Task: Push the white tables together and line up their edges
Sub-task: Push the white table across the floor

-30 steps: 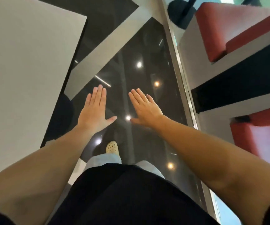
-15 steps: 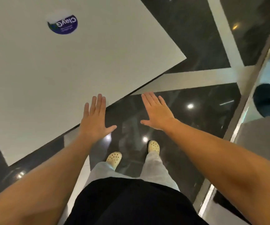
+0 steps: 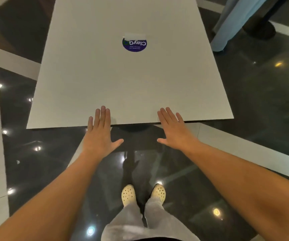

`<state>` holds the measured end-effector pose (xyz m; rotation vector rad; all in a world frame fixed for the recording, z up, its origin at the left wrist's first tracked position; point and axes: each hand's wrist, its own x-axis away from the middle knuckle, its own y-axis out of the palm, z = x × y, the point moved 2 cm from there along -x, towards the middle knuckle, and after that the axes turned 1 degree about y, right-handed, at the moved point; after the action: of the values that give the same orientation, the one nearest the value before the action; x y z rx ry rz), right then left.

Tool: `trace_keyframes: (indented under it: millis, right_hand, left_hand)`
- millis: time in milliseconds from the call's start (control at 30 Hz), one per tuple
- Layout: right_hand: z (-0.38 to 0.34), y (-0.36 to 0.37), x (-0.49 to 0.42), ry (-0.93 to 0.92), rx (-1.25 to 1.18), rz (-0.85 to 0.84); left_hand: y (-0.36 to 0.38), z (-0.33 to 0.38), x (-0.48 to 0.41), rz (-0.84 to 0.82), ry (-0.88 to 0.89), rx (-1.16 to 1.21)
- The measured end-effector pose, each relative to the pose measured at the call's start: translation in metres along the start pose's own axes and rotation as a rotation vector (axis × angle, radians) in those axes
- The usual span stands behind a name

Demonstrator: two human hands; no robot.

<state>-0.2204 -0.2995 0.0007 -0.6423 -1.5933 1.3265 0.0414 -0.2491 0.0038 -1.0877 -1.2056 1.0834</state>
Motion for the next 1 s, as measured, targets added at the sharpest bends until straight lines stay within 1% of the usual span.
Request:
trace_keyframes:
  millis: [267,367,467,567,667,800,900,1000]
  right_hand:
    - [-0.018,0.009,-0.025,-0.042,0.01,0.035]
    - [-0.02,0.019,-0.037,-0.07,0.038,0.038]
    - [-0.018,0.028,-0.052,-0.089,0.058,0.08]
    - [-0.015,0.036,-0.069,-0.061,0.056,0.099]
    - [-0.011,0.043,-0.082,-0.016,0.045,0.117]
    - [-0.003,0.05,-0.087,-0.043,0.101,0.157]
    - [-0.002,0.055,-0.092,-0.02,0.125,0.17]
    - [-0.002,0.059,-0.095,-0.007,0.128,0.157]
  left_hand:
    - [0.018,-0.007,0.001,-0.044,-0.016,-0.012]
    - [0.028,-0.01,-0.002,-0.06,-0.059,-0.029]
    - [0.038,-0.016,-0.012,-0.047,-0.088,-0.027]
    - [0.045,-0.031,-0.022,-0.029,-0.076,-0.066]
    - [0.054,-0.05,-0.031,-0.046,-0.066,-0.099]
    - [0.058,-0.066,-0.046,-0.02,0.004,-0.12]
    - [0.054,-0.081,-0.058,-0.032,-0.005,-0.128]
    - [0.055,-0.081,-0.061,-0.05,0.006,-0.136]
